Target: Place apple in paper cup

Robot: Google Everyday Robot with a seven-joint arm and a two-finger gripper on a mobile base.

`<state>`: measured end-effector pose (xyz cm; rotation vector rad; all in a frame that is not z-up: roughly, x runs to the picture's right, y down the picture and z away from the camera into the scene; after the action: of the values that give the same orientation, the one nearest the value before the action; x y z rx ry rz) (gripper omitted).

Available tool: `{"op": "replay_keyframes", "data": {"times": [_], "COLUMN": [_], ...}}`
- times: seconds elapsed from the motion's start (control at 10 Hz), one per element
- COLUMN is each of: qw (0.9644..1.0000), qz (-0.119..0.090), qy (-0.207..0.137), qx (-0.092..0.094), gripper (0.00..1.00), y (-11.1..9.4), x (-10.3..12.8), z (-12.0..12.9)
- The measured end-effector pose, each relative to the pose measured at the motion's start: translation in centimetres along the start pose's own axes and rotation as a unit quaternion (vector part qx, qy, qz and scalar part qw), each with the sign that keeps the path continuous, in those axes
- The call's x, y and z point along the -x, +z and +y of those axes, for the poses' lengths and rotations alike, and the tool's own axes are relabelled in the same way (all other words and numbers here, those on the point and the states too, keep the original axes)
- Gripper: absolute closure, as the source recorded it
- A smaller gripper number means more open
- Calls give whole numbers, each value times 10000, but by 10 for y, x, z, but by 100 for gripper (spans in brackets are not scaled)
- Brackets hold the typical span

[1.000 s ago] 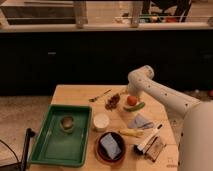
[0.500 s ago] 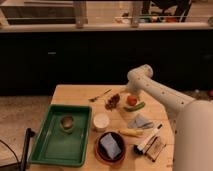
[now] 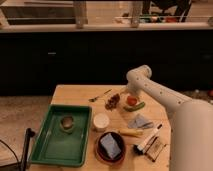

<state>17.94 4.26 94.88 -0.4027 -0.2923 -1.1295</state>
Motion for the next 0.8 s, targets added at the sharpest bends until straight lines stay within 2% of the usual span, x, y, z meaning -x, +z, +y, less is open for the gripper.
{"op": "replay_keyframes", "data": {"times": [0.2, 0.8], "qw": [10000, 9999], "qz": [-34, -72], "qy": [24, 10], "qx": [66, 117], "gripper": [30, 92], "y": [4, 7], "x": [0, 4], "z": [7, 10]}}
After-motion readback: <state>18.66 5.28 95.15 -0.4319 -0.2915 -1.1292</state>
